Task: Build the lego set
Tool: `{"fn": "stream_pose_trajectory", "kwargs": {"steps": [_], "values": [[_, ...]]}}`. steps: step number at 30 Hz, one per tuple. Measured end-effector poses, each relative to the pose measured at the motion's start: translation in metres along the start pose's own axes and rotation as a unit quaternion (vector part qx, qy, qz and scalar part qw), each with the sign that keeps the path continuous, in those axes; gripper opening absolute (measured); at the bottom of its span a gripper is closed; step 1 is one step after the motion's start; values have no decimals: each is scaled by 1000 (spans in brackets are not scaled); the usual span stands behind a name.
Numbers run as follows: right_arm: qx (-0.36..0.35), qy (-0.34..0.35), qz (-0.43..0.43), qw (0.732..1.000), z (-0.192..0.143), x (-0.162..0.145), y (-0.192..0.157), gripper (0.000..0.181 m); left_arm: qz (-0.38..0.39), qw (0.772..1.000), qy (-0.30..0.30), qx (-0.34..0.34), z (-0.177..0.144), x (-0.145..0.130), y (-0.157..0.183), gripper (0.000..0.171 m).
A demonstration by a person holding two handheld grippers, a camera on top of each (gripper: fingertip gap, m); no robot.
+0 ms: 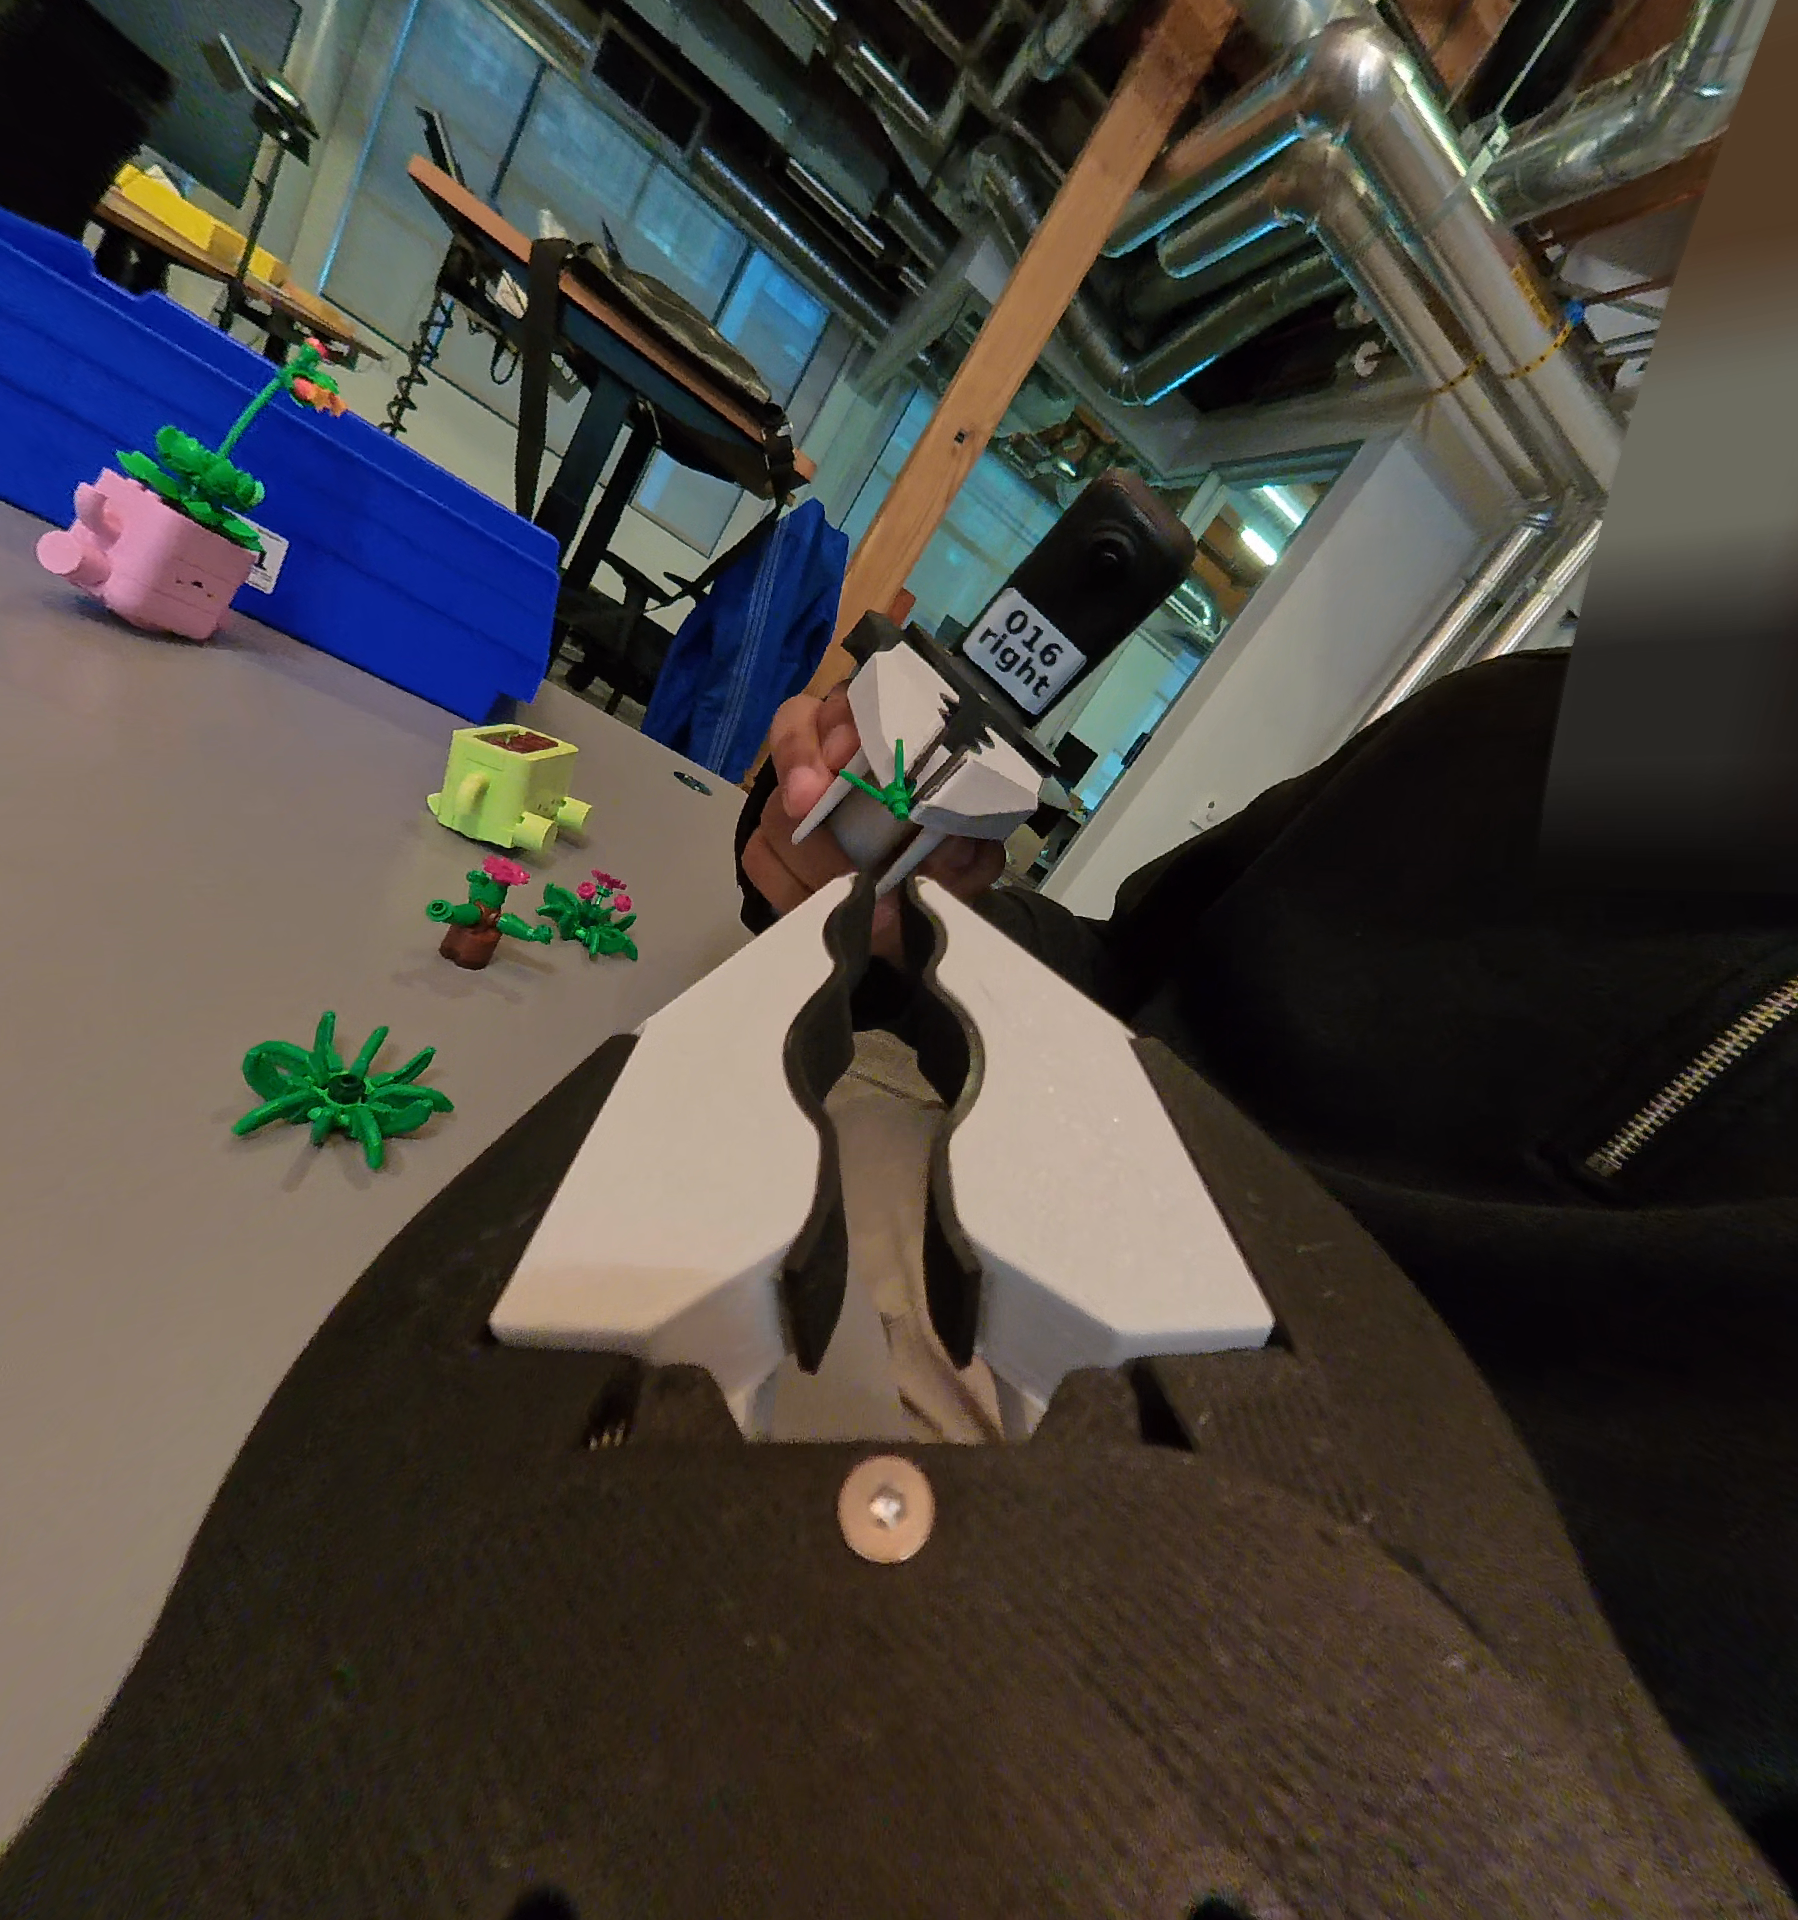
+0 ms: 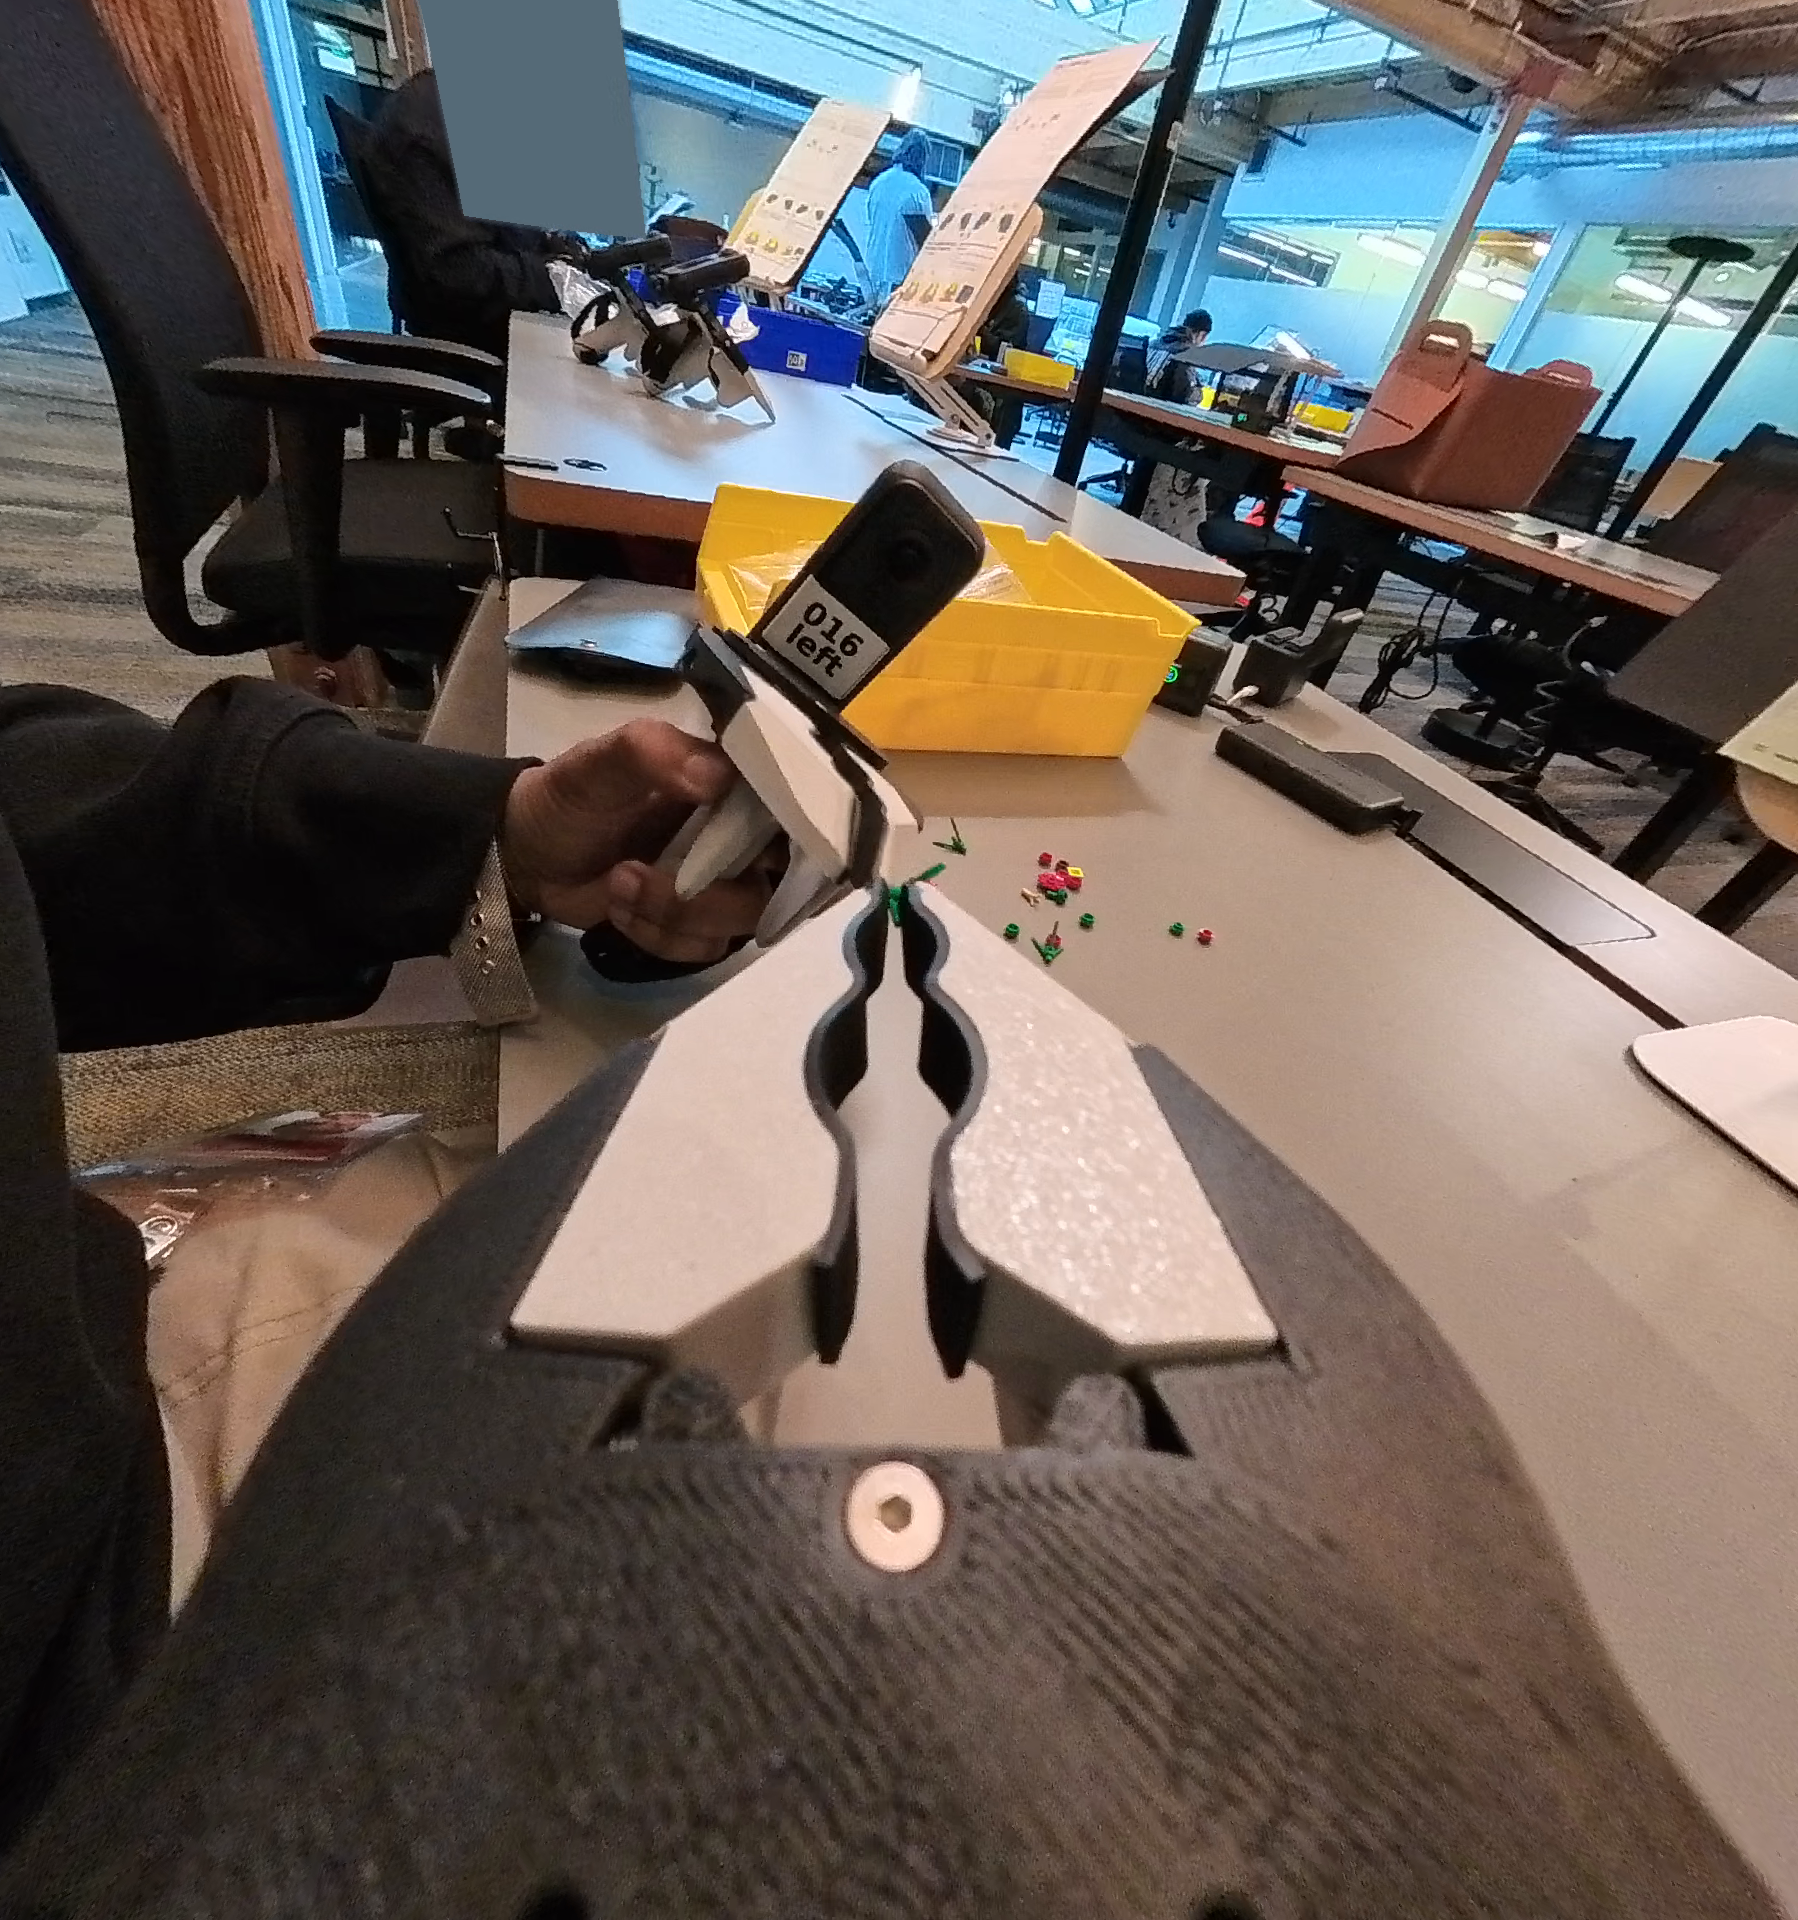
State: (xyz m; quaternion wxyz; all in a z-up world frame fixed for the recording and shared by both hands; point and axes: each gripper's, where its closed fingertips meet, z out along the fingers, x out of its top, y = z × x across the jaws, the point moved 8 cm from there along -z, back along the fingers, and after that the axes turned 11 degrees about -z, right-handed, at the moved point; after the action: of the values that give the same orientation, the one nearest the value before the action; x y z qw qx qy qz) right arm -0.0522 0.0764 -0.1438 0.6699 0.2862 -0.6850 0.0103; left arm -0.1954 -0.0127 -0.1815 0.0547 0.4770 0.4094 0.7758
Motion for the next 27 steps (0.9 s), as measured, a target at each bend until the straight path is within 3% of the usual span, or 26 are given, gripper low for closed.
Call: {"fn": "stream_pose_trajectory", "kwargs": {"steps": [27], "values": [[-33, -3, 5, 999, -5, -5, 4, 0, -12, 998, 5, 54, -1, 0, -12, 0]]}}
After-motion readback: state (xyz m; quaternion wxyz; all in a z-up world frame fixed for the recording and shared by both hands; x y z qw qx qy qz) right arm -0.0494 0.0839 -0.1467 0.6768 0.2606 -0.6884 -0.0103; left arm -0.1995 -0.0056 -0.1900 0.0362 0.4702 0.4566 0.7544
